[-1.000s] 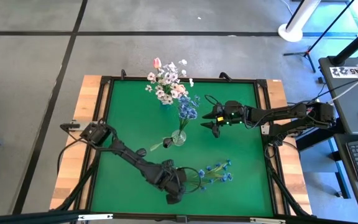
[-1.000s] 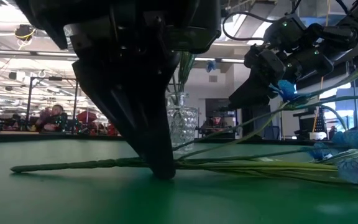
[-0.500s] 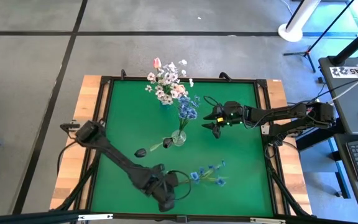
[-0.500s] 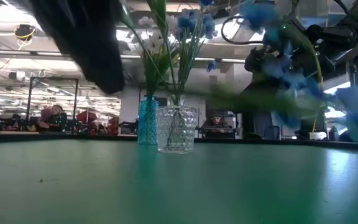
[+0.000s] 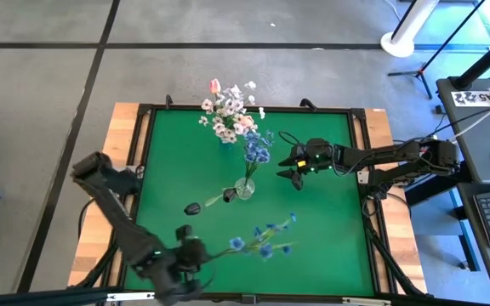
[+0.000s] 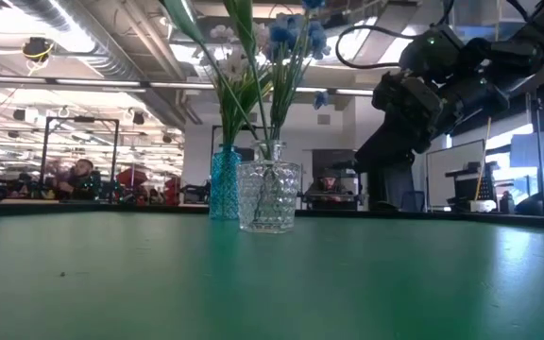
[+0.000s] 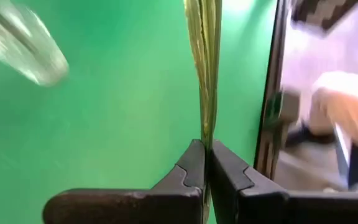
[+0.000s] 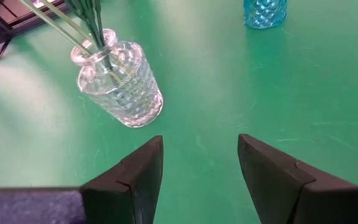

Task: Sort flowers into vase by color
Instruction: Put the blue flowers into the transparent vase

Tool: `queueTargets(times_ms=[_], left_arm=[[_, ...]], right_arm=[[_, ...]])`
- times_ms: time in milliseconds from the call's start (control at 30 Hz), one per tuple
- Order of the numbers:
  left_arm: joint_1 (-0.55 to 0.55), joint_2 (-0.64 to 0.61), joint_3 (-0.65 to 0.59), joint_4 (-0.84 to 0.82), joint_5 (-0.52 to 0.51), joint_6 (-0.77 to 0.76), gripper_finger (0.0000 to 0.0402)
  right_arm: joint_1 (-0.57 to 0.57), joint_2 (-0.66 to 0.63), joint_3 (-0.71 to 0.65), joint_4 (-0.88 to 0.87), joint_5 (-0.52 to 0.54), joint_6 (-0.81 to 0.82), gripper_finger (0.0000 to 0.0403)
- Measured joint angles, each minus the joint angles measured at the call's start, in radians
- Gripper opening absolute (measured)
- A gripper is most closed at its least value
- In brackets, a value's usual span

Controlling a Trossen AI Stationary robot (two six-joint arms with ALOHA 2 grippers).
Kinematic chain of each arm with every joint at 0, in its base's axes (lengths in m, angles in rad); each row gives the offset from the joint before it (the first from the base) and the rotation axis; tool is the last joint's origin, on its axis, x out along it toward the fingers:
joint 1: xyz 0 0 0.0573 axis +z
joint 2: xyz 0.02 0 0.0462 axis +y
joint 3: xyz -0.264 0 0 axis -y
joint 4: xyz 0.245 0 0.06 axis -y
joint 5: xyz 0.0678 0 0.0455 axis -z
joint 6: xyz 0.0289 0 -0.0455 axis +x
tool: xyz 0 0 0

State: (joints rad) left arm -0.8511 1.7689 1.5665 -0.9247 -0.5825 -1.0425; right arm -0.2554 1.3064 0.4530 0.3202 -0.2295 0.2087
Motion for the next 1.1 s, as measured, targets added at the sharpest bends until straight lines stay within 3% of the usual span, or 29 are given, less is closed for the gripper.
queueTargets(times_ms=[333,433,533,633,733,833,900,1000,1100], left_arm=[[-0.194,-0.123,0.0,-0.003,-0.737,0.118,0.0],[-0.217,-0.128,0.0,-0.009,-0.87,0.137,0.0],[-0.223,-0.128,0.0,-0.011,-0.915,0.131,0.0],[-0.217,-0.128,-0.011,-0.002,-0.865,0.076,0.0],[-0.192,-0.127,-0.067,0.027,-0.679,-0.011,0.0],[-0.165,-0.126,-0.161,0.196,-0.546,-0.005,0.0],[-0.147,-0.126,-0.232,0.385,-0.48,0.088,0.0],[-0.115,-0.125,-0.336,0.785,-0.379,0.356,0.0],[-0.07,-0.125,-0.426,1.24,-0.176,0.686,0.0]], right_arm=[[0.0,0.0,0.0,0.003,0.0,0.006,0.0205],[0.0,0.0,0.0,0.019,0.0,0.006,0.0205],[0.0,0.0,0.0,0.022,0.0,0.008,0.0205],[0.0,0.0,0.0,0.022,0.0,0.008,0.0205],[0.0,0.0,0.0,0.023,0.0,0.004,0.0205],[0.0,0.0,0.0,0.029,0.0,-0.003,0.0205],[0.0,0.0,0.0,0.034,0.003,-0.003,0.0205],[0.0,0.0,0.0,0.044,0.009,-0.004,0.0205],[0.0,0.0,0.0,0.047,0.008,-0.004,0.0205]])
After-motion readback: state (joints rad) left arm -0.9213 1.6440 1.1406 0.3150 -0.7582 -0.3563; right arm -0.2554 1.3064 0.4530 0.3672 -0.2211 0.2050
